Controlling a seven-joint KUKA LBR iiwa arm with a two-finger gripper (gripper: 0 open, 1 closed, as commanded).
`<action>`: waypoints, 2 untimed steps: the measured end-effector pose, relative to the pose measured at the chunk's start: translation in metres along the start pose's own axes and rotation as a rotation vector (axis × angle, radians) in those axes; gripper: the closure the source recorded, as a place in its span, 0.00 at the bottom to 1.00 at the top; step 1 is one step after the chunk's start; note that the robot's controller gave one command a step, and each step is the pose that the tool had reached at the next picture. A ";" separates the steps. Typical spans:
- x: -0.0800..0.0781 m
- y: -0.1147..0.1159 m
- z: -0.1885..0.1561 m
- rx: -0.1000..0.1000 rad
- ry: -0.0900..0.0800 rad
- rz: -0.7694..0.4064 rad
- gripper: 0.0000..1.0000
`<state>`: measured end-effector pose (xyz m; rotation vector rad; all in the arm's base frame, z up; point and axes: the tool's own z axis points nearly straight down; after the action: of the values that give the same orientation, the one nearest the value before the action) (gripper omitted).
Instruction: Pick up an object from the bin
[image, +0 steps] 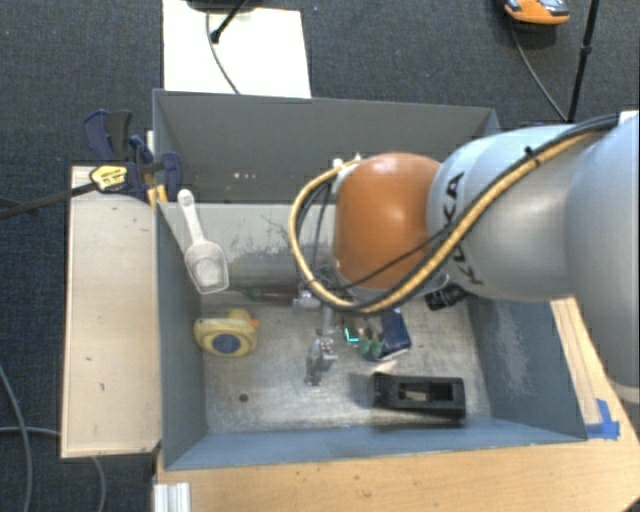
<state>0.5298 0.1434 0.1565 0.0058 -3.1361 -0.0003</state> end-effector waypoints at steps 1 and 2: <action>-0.002 -0.001 -0.004 -0.001 -0.008 0.004 0.00; 0.005 0.013 0.012 0.000 -0.015 -0.037 0.00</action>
Offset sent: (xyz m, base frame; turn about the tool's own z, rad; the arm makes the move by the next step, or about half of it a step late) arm -0.0307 0.0547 -0.0594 -0.1551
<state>0.5249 0.1566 0.1446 0.0638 -3.1507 -0.0006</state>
